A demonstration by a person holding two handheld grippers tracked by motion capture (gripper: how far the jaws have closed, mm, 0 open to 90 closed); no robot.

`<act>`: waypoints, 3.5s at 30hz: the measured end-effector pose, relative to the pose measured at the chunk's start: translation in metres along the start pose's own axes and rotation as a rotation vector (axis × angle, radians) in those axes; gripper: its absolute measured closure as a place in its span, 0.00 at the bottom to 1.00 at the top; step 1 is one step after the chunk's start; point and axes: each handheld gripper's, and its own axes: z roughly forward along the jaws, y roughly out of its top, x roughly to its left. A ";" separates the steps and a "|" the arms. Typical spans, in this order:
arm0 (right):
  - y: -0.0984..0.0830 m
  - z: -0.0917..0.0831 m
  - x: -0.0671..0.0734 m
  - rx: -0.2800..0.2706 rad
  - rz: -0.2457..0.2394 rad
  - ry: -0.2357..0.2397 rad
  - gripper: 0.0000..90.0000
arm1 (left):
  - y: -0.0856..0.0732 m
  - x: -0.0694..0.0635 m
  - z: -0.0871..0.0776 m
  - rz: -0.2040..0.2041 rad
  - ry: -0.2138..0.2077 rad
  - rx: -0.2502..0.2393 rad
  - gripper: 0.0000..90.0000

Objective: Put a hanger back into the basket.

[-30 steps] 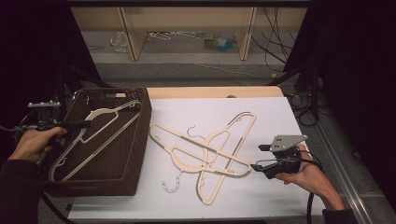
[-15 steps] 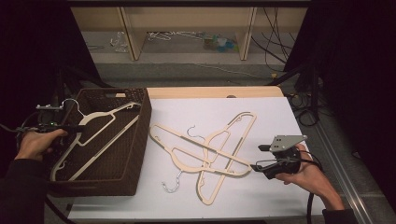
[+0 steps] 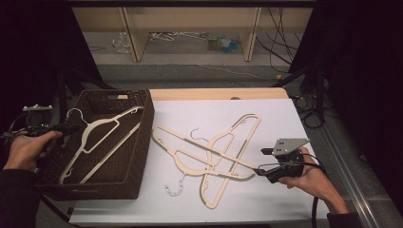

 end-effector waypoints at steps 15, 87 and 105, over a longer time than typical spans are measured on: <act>0.010 0.014 0.015 0.013 -0.038 0.030 0.29 | -0.016 -0.125 -0.069 0.099 -0.260 -0.210 0.33; 0.032 0.082 0.039 0.047 -0.071 0.017 0.25 | -0.118 -0.258 -0.005 0.286 -0.451 -0.228 0.18; 0.043 0.128 0.040 0.258 -0.090 0.162 0.54 | -0.121 -0.254 0.000 0.270 -0.475 -0.219 0.18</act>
